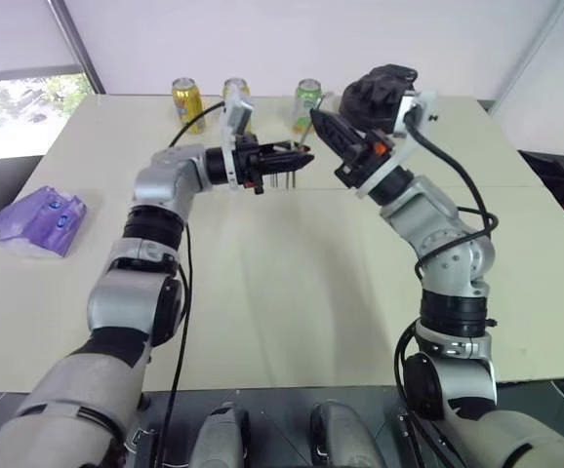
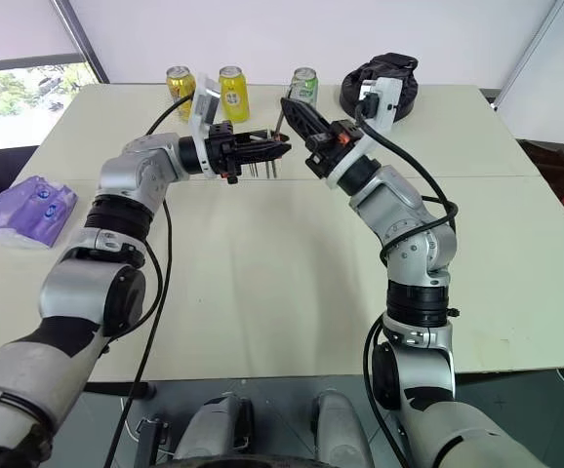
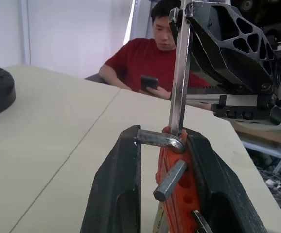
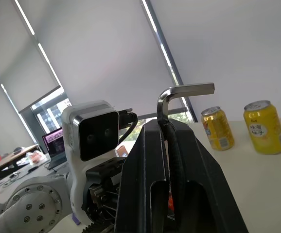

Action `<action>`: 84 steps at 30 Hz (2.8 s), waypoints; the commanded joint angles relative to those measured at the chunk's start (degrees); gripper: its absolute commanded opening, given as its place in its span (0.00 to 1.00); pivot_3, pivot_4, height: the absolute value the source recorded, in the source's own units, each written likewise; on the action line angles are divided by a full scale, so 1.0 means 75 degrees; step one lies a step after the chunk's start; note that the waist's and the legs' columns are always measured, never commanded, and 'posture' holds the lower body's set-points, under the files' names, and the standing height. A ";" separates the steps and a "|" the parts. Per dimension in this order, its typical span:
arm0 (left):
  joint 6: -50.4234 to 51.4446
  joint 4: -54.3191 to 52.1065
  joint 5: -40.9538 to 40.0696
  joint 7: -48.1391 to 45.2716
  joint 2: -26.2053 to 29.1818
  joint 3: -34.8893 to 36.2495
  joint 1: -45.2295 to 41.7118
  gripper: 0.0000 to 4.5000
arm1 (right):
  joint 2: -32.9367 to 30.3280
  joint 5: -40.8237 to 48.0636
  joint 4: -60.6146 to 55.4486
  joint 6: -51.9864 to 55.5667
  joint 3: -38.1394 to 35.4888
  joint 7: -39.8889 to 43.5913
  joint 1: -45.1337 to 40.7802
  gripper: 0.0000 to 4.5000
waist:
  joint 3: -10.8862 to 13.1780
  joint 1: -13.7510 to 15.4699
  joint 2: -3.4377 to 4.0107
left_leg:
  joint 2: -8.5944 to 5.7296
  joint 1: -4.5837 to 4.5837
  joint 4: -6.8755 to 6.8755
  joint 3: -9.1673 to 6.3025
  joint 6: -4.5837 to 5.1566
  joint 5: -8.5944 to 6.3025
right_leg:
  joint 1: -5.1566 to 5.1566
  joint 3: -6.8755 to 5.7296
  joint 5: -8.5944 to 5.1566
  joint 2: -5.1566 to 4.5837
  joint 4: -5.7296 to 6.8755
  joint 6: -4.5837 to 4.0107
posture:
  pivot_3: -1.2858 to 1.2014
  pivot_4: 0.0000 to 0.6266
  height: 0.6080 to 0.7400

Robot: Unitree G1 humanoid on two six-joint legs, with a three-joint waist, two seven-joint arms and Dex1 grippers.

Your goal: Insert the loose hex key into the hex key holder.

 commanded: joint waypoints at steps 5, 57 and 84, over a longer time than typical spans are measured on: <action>-0.0127 -0.0786 -0.0127 -0.0106 -0.0025 0.0007 0.0047 0.13 | 0.0093 0.0156 -0.0127 0.0233 0.0509 0.0335 -0.0110 0.01 | 0.0000 0.0007 0.0000 | 0.0000 -0.0001 0.0000 0.0001 0.0000 0.0000 | 0.0000 0.0000 0.0000 0.0000 0.0000 0.0000 | 0.52 0.24 1.00; -0.0442 -0.1181 -0.0047 0.0060 -0.0027 -0.0185 0.0395 0.13 | -0.0185 -0.0360 0.0442 0.0605 0.1166 0.1363 -0.0626 0.01 | 0.0000 0.0015 0.0000 | 0.0000 -0.0001 0.0003 0.0000 0.0000 0.0000 | 0.0000 0.0000 0.0000 0.0000 0.0002 0.0000 | 0.52 0.24 1.00; 0.0143 -0.1262 -0.0516 0.0409 0.0060 0.0219 0.0486 0.13 | -0.0180 -0.0476 0.0650 -0.0641 -0.0065 0.0620 -0.1086 0.01 | 0.0000 0.0011 0.0000 | 0.0000 -0.0002 0.0004 0.0000 -0.0004 0.0002 | 0.0000 0.0000 0.0000 -0.0001 0.0002 0.0000 | 0.52 0.24 1.00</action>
